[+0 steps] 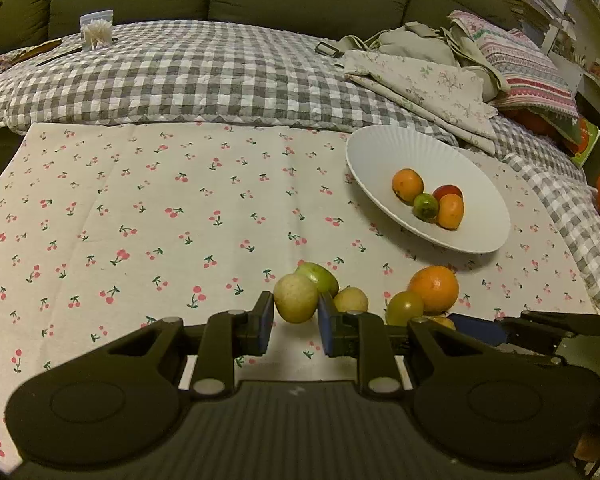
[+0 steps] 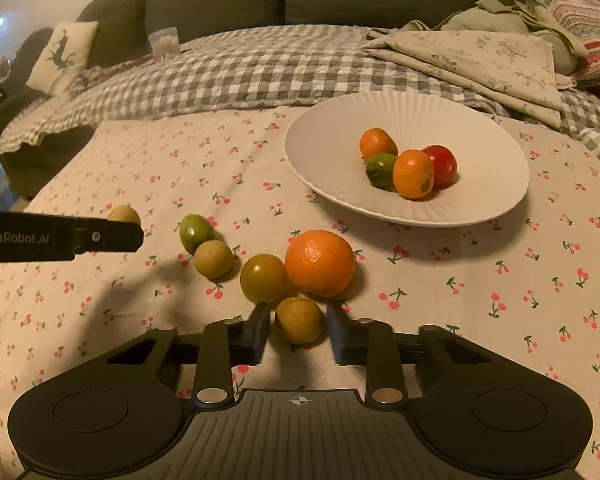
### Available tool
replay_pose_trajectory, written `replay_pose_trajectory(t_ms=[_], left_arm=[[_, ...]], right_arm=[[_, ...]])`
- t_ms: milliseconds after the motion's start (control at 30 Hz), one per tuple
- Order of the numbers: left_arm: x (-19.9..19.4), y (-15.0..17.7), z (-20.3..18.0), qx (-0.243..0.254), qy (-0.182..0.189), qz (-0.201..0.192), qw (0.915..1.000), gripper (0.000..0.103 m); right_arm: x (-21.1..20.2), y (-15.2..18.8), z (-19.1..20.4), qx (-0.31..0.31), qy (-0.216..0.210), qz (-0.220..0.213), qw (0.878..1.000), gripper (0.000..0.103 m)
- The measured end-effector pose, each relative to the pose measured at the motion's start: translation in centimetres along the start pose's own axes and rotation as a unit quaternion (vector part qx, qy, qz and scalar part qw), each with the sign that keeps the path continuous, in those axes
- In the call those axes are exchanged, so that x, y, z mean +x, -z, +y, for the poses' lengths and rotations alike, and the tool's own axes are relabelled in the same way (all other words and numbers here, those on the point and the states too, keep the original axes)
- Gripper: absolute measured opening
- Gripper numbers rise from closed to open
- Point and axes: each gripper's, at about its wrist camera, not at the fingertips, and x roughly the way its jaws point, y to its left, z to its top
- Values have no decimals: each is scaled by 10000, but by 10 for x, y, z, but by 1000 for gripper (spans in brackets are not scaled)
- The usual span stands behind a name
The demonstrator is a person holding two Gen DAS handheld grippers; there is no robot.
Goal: Organize fruits
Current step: 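Grasp a yellow-green fruit with each tool, then carry both yellow-green fruits to the bowl and release them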
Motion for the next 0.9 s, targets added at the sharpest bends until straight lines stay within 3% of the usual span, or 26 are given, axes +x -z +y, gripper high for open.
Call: replay_pose_trajectory(t_ms=[633, 900], left_arm=[[-10, -6, -1, -21, 58, -194, 9998, 22], [-8, -7, -17, 296, 98, -281, 9991, 22]], right_arm=[[-40, -16, -11, 349, -186, -371, 9985, 25], [-58, -25, -30, 621, -63, -673, 9958, 25]])
